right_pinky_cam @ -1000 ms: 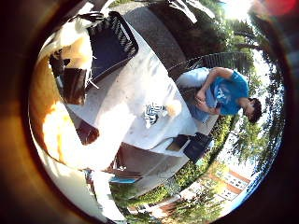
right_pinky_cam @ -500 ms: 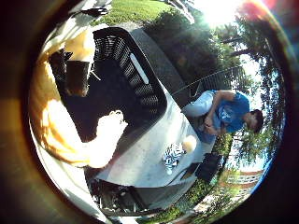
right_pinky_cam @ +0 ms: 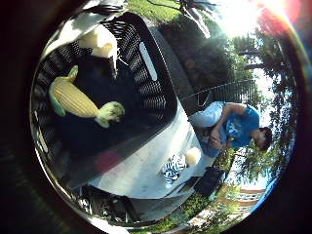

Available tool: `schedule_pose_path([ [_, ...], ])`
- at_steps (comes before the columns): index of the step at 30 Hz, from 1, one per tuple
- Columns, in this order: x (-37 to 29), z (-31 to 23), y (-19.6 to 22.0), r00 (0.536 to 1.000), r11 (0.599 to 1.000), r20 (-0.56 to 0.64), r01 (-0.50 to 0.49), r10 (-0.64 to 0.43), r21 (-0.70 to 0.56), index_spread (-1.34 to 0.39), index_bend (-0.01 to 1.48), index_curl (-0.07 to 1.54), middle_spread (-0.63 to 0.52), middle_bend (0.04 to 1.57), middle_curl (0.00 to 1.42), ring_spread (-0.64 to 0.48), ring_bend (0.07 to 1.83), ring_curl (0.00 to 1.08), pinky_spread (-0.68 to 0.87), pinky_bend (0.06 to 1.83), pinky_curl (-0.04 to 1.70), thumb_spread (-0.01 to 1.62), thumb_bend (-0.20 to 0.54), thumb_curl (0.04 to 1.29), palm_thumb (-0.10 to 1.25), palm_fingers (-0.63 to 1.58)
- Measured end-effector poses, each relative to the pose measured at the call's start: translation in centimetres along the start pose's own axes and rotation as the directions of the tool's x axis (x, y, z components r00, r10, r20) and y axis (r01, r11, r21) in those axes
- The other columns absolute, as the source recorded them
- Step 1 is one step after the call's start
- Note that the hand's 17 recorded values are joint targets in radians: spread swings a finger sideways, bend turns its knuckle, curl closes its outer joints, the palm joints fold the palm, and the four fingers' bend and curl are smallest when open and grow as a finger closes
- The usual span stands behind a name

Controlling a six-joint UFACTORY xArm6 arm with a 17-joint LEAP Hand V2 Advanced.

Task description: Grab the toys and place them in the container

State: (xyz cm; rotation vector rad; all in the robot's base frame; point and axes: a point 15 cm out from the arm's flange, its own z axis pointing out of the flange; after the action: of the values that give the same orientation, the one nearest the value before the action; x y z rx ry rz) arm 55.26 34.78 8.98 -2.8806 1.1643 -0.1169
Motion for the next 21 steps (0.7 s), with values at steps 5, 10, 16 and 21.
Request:
schedule_pose_path([
  [5, 3.5, -6.1, 0.5, 0.999, 0.999, -0.015, -0.04, 0.041, 0.036, -0.45, 0.26, 0.13, 0.18, 0.13, 0.36, 0.33, 0.53, 0.34, 0.54, 0.96, 0.54, 1.1, -0.033, 0.39, 0.58, -0.08],
  [10, 10.7, -12.7, 4.6, 0.991, 0.991, -0.024, -0.129, 0.13, 0.035, -0.43, 0.22, 0.18, 0.17, 0.15, 0.32, 0.33, 0.49, 0.32, 0.54, 0.89, 0.49, 1.1, -0.032, 0.37, 0.57, -0.05],
  [16, 20.4, -15.3, 12.7, 0.97, 0.97, -0.028, -0.241, 0.241, -0.011, -0.4, 0.17, 0.2, 0.16, 0.18, 0.31, 0.32, 0.5, 0.32, 0.54, 0.83, 0.43, 1.11, -0.029, 0.35, 0.58, 0.01],
  [21, 27.2, -13.3, 20.1, 0.946, 0.944, -0.023, -0.323, 0.322, -0.068, -0.36, 0.17, 0.22, 0.13, 0.18, 0.32, 0.31, 0.5, 0.32, 0.53, 0.79, 0.4, 1.12, -0.029, 0.35, 0.58, 0.04],
])
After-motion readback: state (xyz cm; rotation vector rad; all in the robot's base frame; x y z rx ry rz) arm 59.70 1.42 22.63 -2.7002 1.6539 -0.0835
